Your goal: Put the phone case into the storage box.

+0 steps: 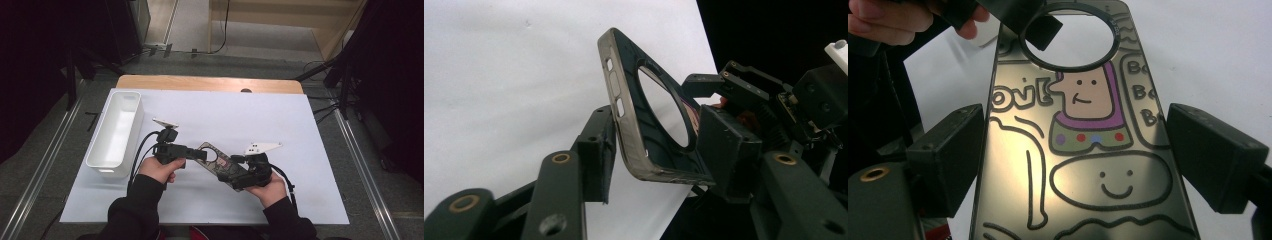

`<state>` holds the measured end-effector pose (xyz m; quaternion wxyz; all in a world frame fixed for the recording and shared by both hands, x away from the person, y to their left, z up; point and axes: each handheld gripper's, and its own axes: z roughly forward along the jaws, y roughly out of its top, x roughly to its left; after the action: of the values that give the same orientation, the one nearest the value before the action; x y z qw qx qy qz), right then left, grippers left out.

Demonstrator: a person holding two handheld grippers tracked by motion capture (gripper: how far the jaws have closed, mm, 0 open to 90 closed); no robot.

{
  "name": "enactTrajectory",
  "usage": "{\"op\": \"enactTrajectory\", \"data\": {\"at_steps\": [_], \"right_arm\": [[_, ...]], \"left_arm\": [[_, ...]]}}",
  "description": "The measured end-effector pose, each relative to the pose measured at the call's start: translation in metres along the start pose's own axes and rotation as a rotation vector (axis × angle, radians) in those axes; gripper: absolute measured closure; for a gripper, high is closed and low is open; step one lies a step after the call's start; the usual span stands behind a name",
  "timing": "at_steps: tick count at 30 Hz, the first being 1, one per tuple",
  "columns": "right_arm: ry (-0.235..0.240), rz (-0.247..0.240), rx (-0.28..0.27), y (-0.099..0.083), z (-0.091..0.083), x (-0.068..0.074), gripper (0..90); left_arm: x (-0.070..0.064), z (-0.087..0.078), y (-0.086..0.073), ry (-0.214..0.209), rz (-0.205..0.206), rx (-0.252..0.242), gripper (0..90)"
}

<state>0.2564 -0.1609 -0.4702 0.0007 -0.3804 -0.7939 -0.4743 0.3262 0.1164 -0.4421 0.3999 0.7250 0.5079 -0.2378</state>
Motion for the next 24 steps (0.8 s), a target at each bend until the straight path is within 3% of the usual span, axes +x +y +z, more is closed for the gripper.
{"op": "enactTrajectory", "data": {"at_steps": [24], "right_arm": [[-0.010,-0.011,-0.013,-0.0028,0.0037,0.0009,10.7]], "left_arm": [[0.0058,-0.0032,0.0031,-0.052,-0.033,-0.015,63.5]]}}
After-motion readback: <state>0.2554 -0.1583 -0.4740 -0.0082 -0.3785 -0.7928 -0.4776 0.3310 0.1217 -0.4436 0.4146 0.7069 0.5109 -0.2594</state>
